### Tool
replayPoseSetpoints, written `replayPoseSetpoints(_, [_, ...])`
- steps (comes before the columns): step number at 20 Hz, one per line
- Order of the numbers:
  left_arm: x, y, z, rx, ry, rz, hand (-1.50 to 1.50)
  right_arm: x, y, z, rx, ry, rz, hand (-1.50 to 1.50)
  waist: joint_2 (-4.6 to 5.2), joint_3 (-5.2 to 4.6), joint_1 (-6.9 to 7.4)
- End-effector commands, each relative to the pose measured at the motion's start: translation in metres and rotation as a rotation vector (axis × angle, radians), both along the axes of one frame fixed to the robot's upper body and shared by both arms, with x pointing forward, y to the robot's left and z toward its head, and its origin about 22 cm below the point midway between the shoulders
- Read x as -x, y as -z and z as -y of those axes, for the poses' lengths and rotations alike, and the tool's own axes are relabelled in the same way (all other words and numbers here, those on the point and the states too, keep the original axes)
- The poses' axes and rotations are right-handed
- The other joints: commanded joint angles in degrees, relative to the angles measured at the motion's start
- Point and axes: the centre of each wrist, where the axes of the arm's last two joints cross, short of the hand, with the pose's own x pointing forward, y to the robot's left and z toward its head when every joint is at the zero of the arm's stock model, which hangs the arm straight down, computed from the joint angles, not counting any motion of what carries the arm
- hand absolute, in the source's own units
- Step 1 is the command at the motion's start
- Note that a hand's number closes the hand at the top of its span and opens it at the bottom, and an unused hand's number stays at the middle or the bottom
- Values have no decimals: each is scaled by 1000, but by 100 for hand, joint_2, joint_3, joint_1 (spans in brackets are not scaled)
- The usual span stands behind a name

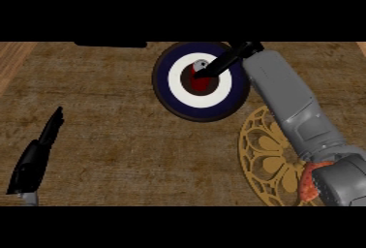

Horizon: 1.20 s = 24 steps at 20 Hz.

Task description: Pick the can from the placemat and place it in the plate

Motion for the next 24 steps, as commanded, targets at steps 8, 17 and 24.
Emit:
replayPoseSetpoints(8, [-5,-7,4,-7,26,31,0,3,9,118,-380,193,-103,-150,99,16,129])
replayPoseSetpoints(17, [-12,-8,14,8,57,54,0,21,13,191,-412,183,-22,-150,230,32,362])
replayPoseSetpoints(24, [-15,-7,24,7,71,64,0,34,11,228,-396,195,-11,-150,264,44,448])
